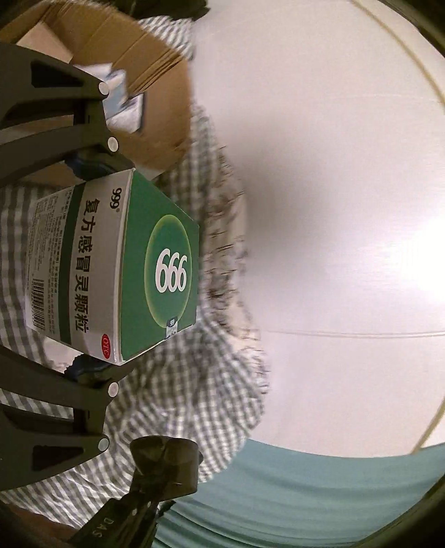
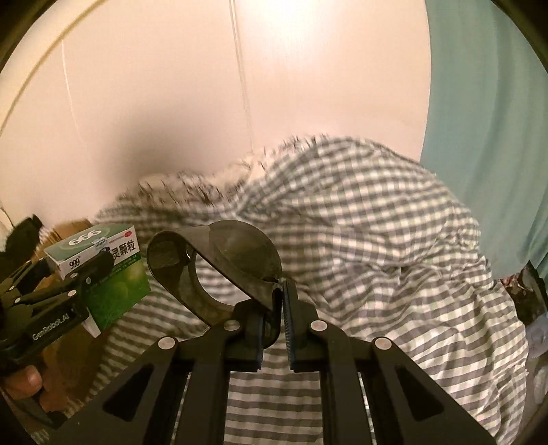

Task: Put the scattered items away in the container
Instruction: 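Grasp the green medicine box with the left tool while the right tool grasps the black cup, then carry the green medicine box and black cup over the cardboard box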

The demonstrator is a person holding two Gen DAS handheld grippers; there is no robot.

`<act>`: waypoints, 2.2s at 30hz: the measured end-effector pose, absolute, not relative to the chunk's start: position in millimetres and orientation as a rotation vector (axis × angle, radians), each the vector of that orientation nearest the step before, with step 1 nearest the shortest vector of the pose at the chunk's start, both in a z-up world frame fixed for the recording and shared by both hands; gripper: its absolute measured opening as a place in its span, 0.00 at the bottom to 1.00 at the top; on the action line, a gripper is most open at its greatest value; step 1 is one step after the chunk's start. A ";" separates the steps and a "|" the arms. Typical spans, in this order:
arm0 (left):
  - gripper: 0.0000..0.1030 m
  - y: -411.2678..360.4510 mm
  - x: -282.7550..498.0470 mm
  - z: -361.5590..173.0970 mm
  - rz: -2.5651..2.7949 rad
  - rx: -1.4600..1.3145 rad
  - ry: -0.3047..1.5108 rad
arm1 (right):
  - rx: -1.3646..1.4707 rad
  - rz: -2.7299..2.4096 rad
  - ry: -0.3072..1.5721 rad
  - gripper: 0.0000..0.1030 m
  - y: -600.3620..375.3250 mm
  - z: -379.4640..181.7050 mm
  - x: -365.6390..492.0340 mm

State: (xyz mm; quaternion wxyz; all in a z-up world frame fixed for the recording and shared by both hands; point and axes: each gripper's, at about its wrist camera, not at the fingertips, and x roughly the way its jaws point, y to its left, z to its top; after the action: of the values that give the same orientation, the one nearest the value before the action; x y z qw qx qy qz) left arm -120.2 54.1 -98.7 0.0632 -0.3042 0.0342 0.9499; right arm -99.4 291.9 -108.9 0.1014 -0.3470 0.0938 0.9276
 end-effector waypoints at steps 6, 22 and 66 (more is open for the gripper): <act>0.77 41.0 -110.2 -50.5 2.897 -0.810 0.041 | -0.905 2.797 0.291 0.09 274.4 -69.6 -88.3; 0.77 2.1 -99.6 45.0 2.866 -0.672 0.108 | -0.711 2.911 0.294 0.09 217.4 13.5 -70.8; 0.77 -208.7 -78.3 -46.4 2.939 -1.062 0.091 | -1.094 3.116 -0.073 0.09 -18.4 -35.3 -142.1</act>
State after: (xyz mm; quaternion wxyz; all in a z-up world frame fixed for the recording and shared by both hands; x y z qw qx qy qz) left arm -78.3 -208.7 -46.4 0.0077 -0.3398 0.0290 0.9400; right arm -142.1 -18.4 -35.3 -0.0809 -0.3302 -0.0220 0.9402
